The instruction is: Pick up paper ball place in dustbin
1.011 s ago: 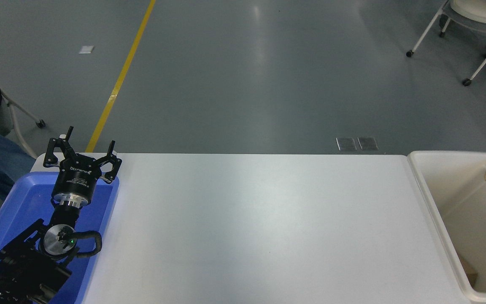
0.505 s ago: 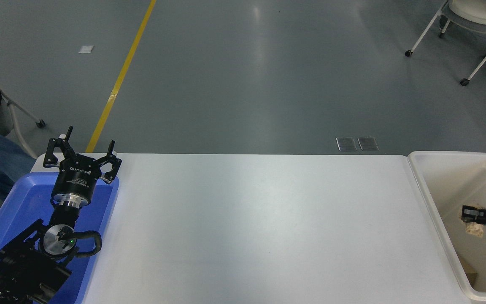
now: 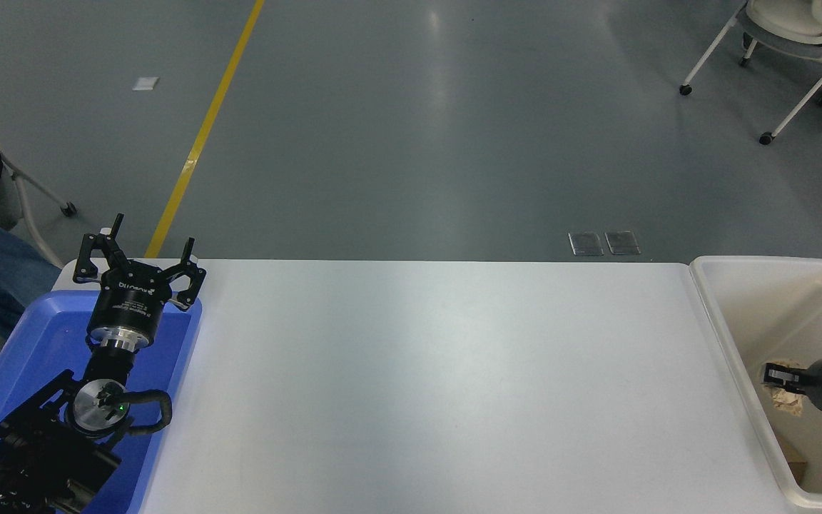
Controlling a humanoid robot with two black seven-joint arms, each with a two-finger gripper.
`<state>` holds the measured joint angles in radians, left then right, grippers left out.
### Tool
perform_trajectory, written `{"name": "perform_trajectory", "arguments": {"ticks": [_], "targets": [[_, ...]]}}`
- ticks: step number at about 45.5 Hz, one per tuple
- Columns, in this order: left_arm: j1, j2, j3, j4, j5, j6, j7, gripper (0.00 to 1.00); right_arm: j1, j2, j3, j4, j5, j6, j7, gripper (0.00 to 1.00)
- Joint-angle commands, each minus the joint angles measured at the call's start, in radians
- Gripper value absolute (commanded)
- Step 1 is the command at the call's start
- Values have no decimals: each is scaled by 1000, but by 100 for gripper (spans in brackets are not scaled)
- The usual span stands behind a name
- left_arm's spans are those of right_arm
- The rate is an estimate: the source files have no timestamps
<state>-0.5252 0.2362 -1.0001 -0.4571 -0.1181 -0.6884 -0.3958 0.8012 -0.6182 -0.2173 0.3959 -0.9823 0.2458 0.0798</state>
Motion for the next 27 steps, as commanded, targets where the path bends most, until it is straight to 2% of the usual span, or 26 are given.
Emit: {"name": "perform_trajectory", "arguments": {"ticks": [1,6,10,13,16,20,27], "targets": [[-1,0,1,0,2,0,0,100,53,-35,-8,12,-3,6,-3,100],[-3,0,3,0,2,-2,3,100,182,-73,-115,98,-3,35,-3,100],[-3,0,3,0,2,-5,3,100,398,-173,-304,318,0,124,-5,100],[-3,0,3,0,2,-5,5,100,600,-209,-437,496,16,194,-5,100],[-3,0,3,0,2,-6,5,100,764,-209,-559,636,72,260,-5,100],[-3,0,3,0,2,-6,5,100,952,-195,-672,790,215,332,-3,100],[-1,0,3,0,2,-6,5,100,1168,-78,-752,917,384,478,-5,100]]}}
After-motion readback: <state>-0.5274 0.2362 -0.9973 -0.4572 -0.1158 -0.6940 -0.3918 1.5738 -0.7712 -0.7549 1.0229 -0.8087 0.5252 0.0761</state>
